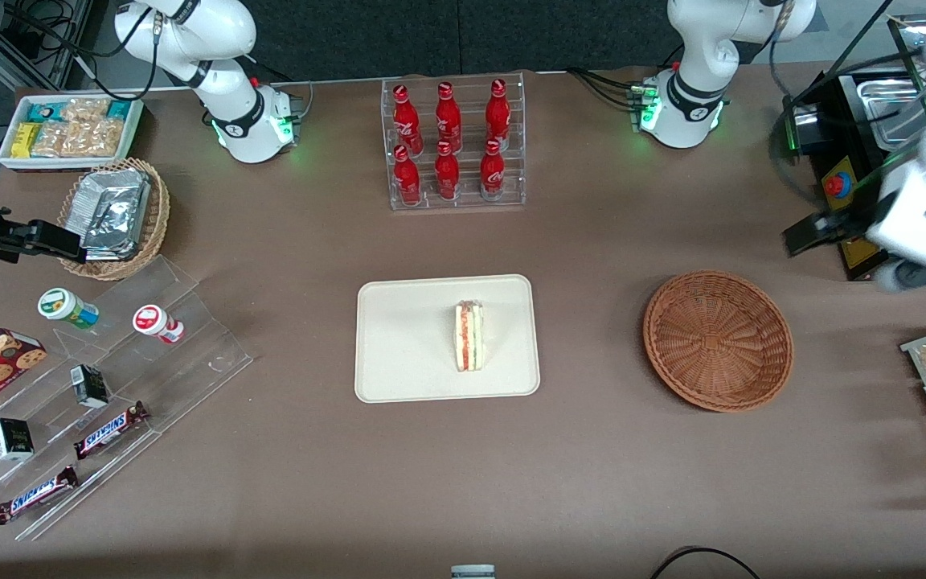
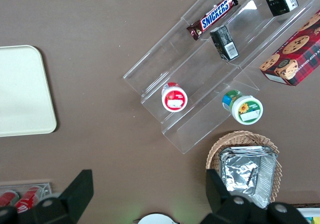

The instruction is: Place sandwich from basket to tray

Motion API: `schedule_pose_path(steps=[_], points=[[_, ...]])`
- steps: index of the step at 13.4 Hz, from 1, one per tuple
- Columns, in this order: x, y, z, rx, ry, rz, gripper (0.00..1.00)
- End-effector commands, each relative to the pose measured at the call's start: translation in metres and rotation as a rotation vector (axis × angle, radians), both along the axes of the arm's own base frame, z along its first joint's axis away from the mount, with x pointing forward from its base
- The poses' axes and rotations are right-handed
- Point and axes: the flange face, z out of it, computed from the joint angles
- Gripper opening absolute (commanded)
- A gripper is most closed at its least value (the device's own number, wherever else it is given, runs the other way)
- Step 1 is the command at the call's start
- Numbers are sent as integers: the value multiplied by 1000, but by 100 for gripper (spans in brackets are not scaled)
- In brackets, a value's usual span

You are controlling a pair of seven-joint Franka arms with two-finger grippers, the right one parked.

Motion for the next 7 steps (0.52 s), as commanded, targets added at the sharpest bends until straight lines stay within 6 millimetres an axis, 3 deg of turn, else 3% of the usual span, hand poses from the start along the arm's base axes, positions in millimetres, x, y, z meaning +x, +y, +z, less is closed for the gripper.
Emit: schedule_pose_path(steps=[1,4,7], points=[[-52,28,2,-50,1,-115,99],[-90,73,3,-77,-35,-151,99],[-91,76,4,-78,-35,-159,99]])
